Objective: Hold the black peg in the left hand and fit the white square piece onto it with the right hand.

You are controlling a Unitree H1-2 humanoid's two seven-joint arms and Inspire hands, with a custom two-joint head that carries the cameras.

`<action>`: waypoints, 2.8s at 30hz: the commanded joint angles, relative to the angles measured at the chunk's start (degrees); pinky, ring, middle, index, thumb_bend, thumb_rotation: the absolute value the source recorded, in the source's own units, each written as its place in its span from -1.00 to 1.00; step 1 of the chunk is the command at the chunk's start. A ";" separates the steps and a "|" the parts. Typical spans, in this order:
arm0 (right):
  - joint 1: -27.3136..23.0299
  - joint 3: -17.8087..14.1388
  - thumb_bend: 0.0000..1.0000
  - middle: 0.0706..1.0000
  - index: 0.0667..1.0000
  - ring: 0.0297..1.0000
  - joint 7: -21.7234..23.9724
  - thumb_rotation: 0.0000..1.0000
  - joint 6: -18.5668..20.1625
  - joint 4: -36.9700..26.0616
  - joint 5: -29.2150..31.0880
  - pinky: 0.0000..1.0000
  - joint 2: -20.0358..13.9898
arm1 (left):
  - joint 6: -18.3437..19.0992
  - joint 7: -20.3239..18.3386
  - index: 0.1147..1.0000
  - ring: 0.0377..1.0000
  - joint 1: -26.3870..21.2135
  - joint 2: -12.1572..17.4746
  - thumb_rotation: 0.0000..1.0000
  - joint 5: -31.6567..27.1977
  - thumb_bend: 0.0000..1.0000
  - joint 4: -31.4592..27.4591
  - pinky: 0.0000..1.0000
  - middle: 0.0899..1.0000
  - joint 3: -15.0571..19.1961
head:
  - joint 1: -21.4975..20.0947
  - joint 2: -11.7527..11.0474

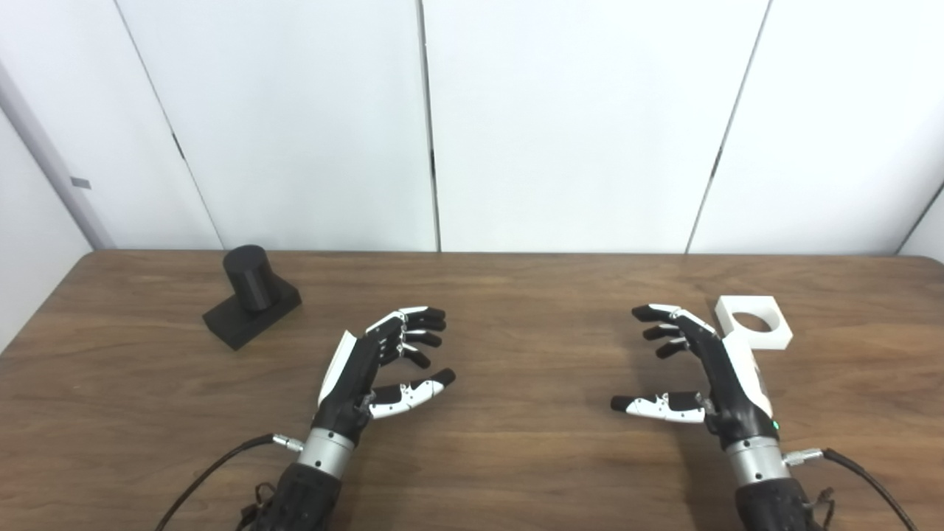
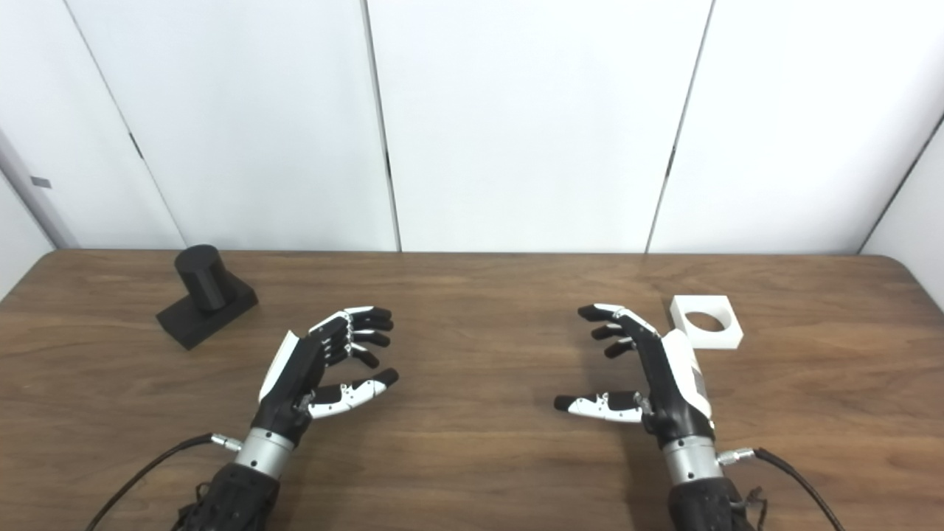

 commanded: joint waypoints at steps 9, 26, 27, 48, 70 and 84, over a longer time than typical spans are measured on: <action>-1.78 -0.38 0.25 0.44 0.37 0.31 -0.40 -1.00 -2.14 -1.82 0.77 0.07 -0.77 | -1.20 0.33 0.36 0.33 -1.57 0.06 -1.00 0.24 0.28 -0.82 0.08 0.42 -0.36 | 0.64 -0.09; -0.85 -2.51 0.20 0.47 0.40 0.38 1.48 -1.00 -0.97 -2.74 5.23 0.13 -3.02 | -3.50 2.81 0.36 0.28 -3.22 -3.04 -1.00 3.99 0.33 4.86 0.05 0.42 -2.74 | 18.70 -5.63; -0.80 -2.67 0.21 0.46 0.40 0.37 1.24 -1.00 -0.64 -3.09 4.57 0.13 -2.93 | -3.51 3.13 0.36 0.29 -3.43 -3.18 -1.00 4.52 0.32 5.36 0.07 0.43 -2.90 | 19.01 -5.79; -0.81 -2.74 0.15 0.39 0.36 0.28 1.42 -1.00 -0.35 -4.46 3.61 0.01 -2.51 | -2.65 4.93 0.33 0.25 -4.39 -2.68 -0.84 6.99 0.46 3.46 0.04 0.40 -2.48 | 19.55 -5.80; -0.87 -3.09 0.13 0.38 0.35 0.27 2.31 -1.00 0.78 -5.54 4.28 -0.02 -2.86 | 12.91 1.94 0.24 0.41 -8.16 9.01 -0.93 10.20 0.66 -11.79 0.20 0.40 3.15 | 20.82 -5.65; -0.62 -3.61 0.13 0.37 0.33 0.27 2.89 -1.00 0.86 -6.18 4.58 -0.03 -2.87 | 17.00 5.28 0.42 0.47 -11.04 9.69 -0.96 7.02 0.63 -13.70 0.30 0.59 10.20 | 20.74 -5.08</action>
